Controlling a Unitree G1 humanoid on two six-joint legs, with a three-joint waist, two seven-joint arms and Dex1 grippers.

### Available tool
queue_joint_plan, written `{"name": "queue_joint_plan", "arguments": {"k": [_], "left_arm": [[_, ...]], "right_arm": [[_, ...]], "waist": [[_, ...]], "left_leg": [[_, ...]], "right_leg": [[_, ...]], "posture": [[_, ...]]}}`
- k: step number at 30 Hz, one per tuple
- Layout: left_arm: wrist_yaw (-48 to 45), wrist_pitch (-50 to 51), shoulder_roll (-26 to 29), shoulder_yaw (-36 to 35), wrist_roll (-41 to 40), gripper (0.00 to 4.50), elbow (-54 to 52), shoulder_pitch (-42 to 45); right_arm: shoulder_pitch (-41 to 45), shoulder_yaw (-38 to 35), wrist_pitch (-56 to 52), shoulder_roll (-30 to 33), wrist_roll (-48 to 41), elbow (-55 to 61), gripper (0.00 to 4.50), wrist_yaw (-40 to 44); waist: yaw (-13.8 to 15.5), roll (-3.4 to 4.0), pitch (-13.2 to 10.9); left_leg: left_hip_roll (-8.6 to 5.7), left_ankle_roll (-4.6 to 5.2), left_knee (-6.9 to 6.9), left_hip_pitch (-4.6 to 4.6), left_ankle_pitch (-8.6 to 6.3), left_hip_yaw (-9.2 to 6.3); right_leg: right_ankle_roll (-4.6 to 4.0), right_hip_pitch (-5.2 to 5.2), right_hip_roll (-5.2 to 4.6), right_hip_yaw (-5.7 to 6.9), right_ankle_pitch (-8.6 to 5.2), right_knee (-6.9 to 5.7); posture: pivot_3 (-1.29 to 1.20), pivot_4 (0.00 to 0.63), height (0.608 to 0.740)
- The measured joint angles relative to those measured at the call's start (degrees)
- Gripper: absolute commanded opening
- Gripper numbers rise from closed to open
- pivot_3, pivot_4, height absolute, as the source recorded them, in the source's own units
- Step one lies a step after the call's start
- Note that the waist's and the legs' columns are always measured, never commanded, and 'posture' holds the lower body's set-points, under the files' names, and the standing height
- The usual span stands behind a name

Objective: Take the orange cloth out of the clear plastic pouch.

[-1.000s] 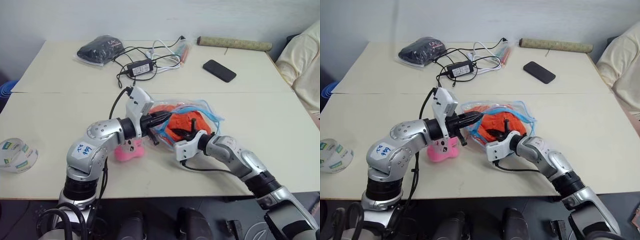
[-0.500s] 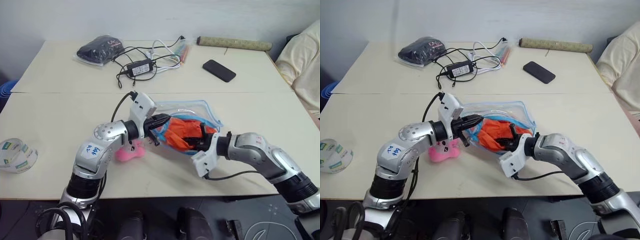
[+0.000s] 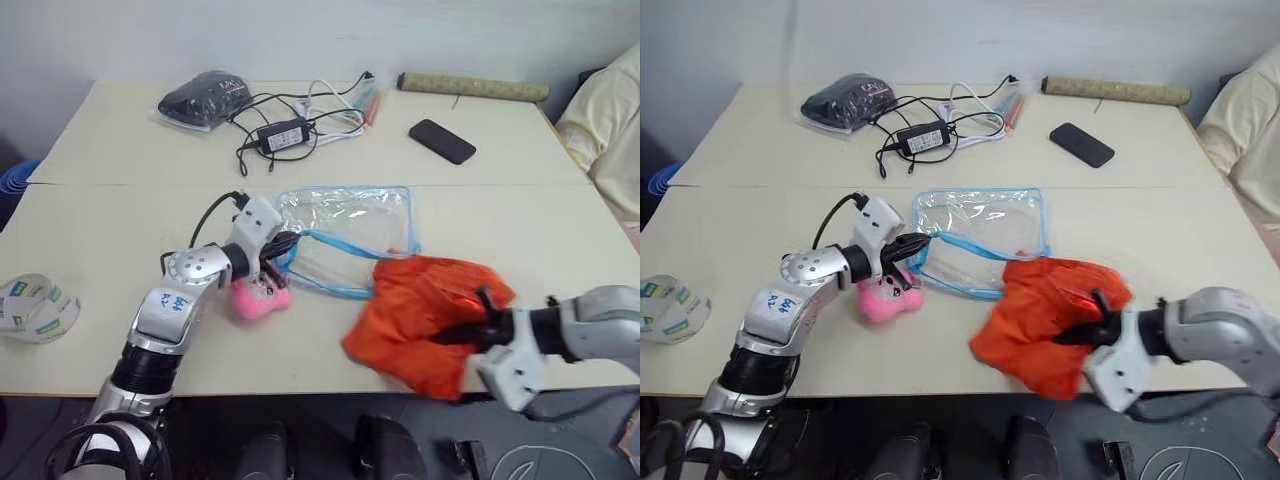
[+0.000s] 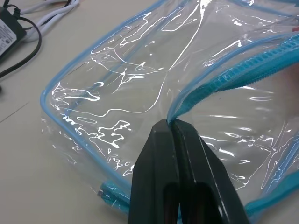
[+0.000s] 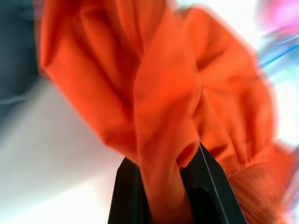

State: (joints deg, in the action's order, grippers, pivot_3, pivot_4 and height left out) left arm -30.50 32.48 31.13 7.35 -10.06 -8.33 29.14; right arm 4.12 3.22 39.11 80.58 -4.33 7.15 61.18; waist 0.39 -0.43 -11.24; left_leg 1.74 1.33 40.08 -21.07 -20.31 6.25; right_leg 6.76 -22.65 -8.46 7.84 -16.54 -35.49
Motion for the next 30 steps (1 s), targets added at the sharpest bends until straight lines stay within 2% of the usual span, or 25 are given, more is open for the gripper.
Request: {"name": "queue_joint_plan", "arguments": {"k": [2,5,8,10,16,20,24,30], "left_arm": [[-3.8,-2.6,2.1,0.1,-0.1,0.00,-0.8,-1.6],[-9.8,-5.7,3.6,1.6,-1.2,0.00,-4.1,-4.2],[-13.7,-7.7,4.0,3.2,-1.6,0.00,-6.8,-5.3],[-15.1,-8.9,4.2,4.7,-1.0,0.00,-7.6,-5.2],[-15.4,-8.6,3.7,6.1,0.8,0.00,-8.0,-5.0],[-15.4,-6.3,4.5,6.2,1.4,0.00,-9.6,-5.1],[-14.2,-3.9,5.8,6.0,2.8,0.00,-10.0,-5.4],[-10.1,-0.9,6.2,2.8,5.1,0.00,-8.7,-5.7]], "right_arm": [[6.6,-3.5,-0.5,1.1,-1.9,-8.5,0.03,1.4],[24.0,-5.9,-2.5,-1.2,-2.0,-19.4,0.03,0.4],[35.8,-3.9,0.2,-7.7,5.5,-28.7,0.03,-5.1],[39.5,-1.6,1.1,-12.5,12.2,-35.5,0.03,-10.6],[32.9,4.1,5.0,-21.2,25.5,-41.4,0.03,-24.1],[28.6,6.1,6.0,-21.7,37.8,-41.5,0.03,-39.1],[24.2,5.9,5.3,-21.7,39.4,-41.4,0.03,-44.8],[19.1,5.8,3.3,-22.9,37.5,-41.1,0.03,-45.7]], "waist": [[-0.8,0.08,0.0],[-1.2,0.29,-0.1],[-1.2,0.24,-0.1],[-1.2,0.25,-0.1],[-0.2,0.33,-0.2],[-0.4,0.35,-0.2],[-0.6,0.36,-0.2],[-0.6,0.36,-0.2]], "left_leg": [[0.00,0.05,0.00,0.13,-0.03,0.21],[0.11,-0.04,-0.08,0.12,-0.03,0.15],[0.18,-0.17,-0.07,-0.03,-0.02,0.01],[0.09,-0.15,-0.09,-0.05,-0.01,0.09],[-0.02,-0.07,-0.08,-0.25,0.02,0.10],[-0.02,-0.05,-0.08,-0.21,0.03,0.14],[0.04,-0.10,-0.09,-0.17,0.05,0.12],[0.05,-0.09,-0.08,-0.12,0.06,0.12]], "right_leg": [[-0.01,0.00,-0.03,-0.14,0.04,0.04],[-0.10,-0.05,0.00,-0.09,0.00,0.26],[-0.17,-0.08,0.10,-0.09,-0.04,0.33],[-0.16,-0.11,0.07,-0.05,-0.03,0.27],[-0.07,-0.24,0.02,0.01,0.01,0.01],[-0.06,-0.27,0.01,-0.07,0.02,-0.06],[-0.06,-0.25,0.08,-0.07,0.01,-0.06],[-0.06,-0.23,0.08,-0.10,0.02,-0.08]], "posture": [[0.00,0.150,0.740],[0.00,0.150,0.740],[0.00,0.150,0.740],[0.00,0.150,0.740],[0.00,0.150,0.740],[0.00,0.150,0.740],[0.00,0.150,0.740],[0.00,0.150,0.740]]}}
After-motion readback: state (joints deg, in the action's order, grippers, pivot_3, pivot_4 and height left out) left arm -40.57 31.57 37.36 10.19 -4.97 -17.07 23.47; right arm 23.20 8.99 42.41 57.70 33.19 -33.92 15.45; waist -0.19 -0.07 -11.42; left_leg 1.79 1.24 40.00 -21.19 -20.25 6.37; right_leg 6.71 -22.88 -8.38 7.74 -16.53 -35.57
